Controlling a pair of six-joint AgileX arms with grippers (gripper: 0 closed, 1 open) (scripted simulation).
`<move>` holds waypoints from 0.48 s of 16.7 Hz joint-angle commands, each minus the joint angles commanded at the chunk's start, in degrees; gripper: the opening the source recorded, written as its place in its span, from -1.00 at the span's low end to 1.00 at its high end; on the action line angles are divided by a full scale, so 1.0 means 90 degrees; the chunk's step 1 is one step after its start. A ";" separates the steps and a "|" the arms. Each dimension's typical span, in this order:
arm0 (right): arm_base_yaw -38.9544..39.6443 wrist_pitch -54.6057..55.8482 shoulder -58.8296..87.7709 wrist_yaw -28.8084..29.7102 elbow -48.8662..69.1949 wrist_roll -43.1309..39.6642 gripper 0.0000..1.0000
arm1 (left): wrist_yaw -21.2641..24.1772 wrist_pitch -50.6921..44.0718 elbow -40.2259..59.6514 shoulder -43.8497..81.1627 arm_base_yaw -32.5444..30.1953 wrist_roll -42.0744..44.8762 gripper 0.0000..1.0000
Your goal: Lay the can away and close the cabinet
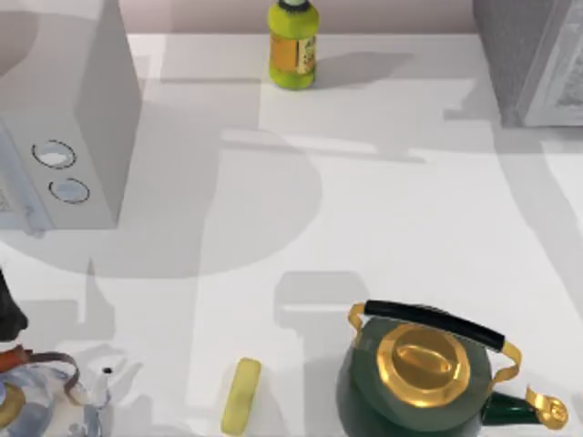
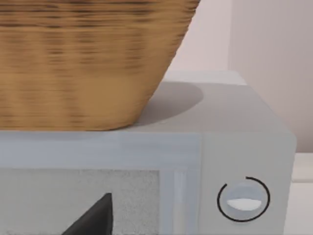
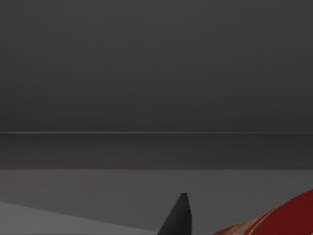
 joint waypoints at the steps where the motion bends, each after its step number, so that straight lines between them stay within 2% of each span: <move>1: 0.0007 -0.0026 0.0062 -0.0021 0.0073 -0.0018 -1.00 | 0.0000 0.0000 0.0000 0.0000 0.0000 0.0000 1.00; 4: 0.0020 -0.0214 0.0599 -0.0134 0.0696 -0.0084 -1.00 | 0.0000 0.0000 0.0000 0.0000 0.0000 0.0000 1.00; 8: -0.0076 -0.0551 0.1823 -0.0280 0.2423 -0.0050 -1.00 | 0.0000 0.0000 0.0000 0.0000 0.0000 0.0000 1.00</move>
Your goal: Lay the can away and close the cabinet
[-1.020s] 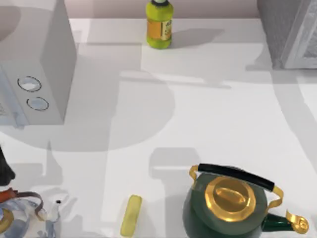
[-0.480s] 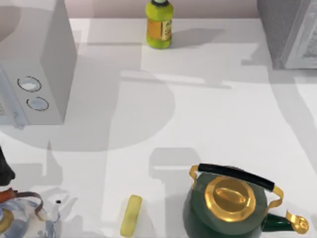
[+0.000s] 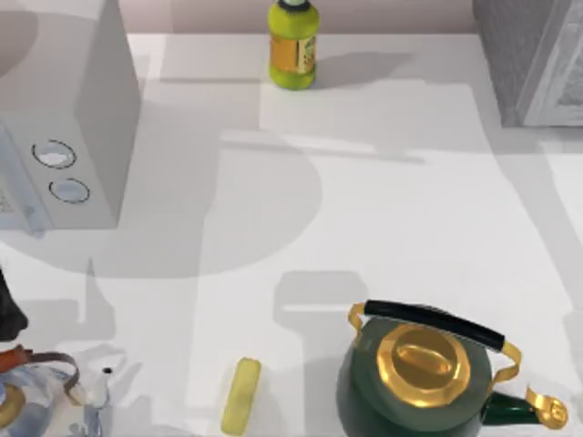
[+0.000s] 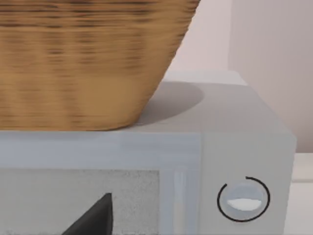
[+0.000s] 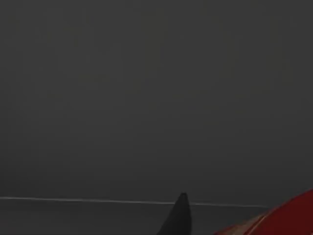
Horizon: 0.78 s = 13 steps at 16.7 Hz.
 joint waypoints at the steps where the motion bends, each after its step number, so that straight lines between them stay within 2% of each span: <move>1: -0.0050 -0.0103 0.0352 -0.0024 0.0591 0.0019 -1.00 | 0.0000 0.0000 0.0000 0.0000 0.0000 0.0000 1.00; 4: -0.0227 -0.0455 0.1473 -0.0089 0.2288 0.0037 -1.00 | 0.0000 0.0000 0.0000 0.0000 0.0000 0.0000 1.00; 7: -0.0381 -0.0828 0.2439 -0.0136 0.3430 0.0021 -1.00 | 0.0000 0.0000 0.0000 0.0000 0.0000 0.0000 1.00; 13: -0.0461 -0.1070 0.2991 -0.0176 0.4024 0.0040 -1.00 | 0.0000 0.0000 0.0000 0.0000 0.0000 0.0000 1.00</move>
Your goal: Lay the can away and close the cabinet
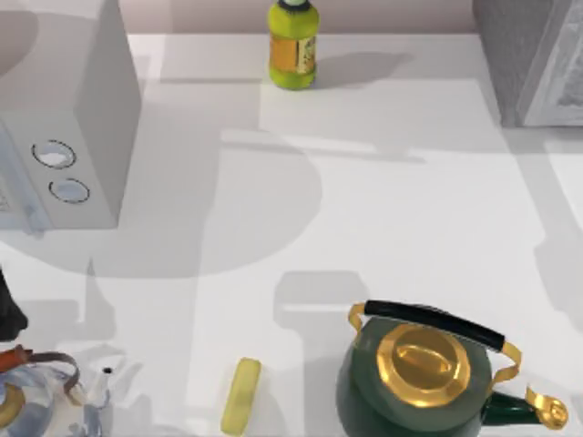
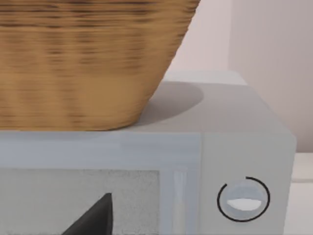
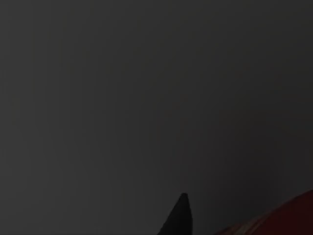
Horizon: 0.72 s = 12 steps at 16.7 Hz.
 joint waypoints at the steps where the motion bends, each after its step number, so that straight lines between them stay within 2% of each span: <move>1: 0.0000 0.0000 0.0000 0.0000 0.0000 0.0000 -1.00 | 0.0000 0.0000 0.0000 0.0000 0.0000 0.0000 1.00; 2: 0.0000 0.0000 0.0000 0.0000 0.0000 0.0000 -1.00 | 0.0000 0.0000 0.0000 0.0000 0.0000 0.0000 1.00; 12: 0.0000 0.0000 0.0000 0.0000 0.0000 0.0000 0.51 | 0.0000 0.0000 0.0000 0.0000 0.0000 0.0000 1.00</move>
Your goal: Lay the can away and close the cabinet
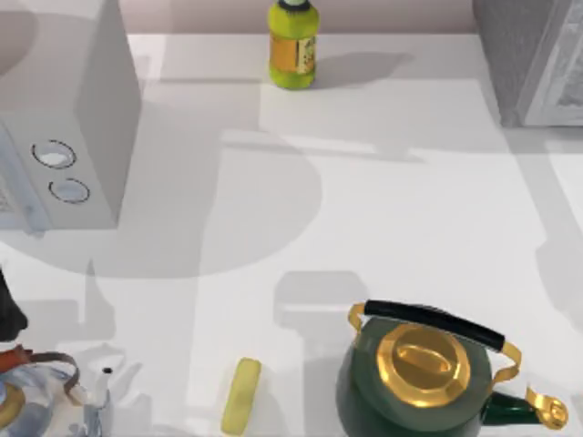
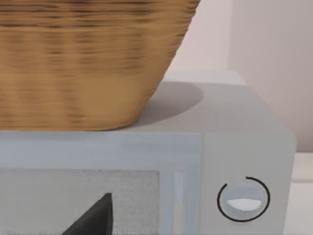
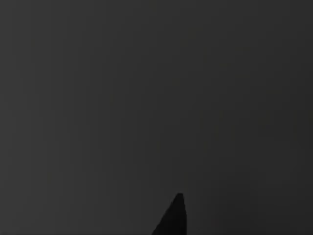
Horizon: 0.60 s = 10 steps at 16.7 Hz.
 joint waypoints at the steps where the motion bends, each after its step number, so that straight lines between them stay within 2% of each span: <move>1: 0.0000 0.0000 0.0000 0.0000 0.0000 0.0000 0.66 | 0.0000 0.0000 0.0000 0.0000 0.0000 0.0000 1.00; 3: 0.0000 0.0000 0.0000 0.0000 0.0000 0.0000 0.96 | 0.0000 0.0000 0.0000 0.0000 0.0000 0.0000 1.00; 4: 0.0000 0.0000 0.0000 0.0000 0.0000 0.0000 1.00 | 0.0000 0.0000 0.0000 0.0000 0.0000 0.0000 1.00; 10: 0.0000 0.0000 0.0000 0.0000 0.0000 0.0000 1.00 | 0.0000 0.0000 0.0000 0.0000 0.0000 0.0000 1.00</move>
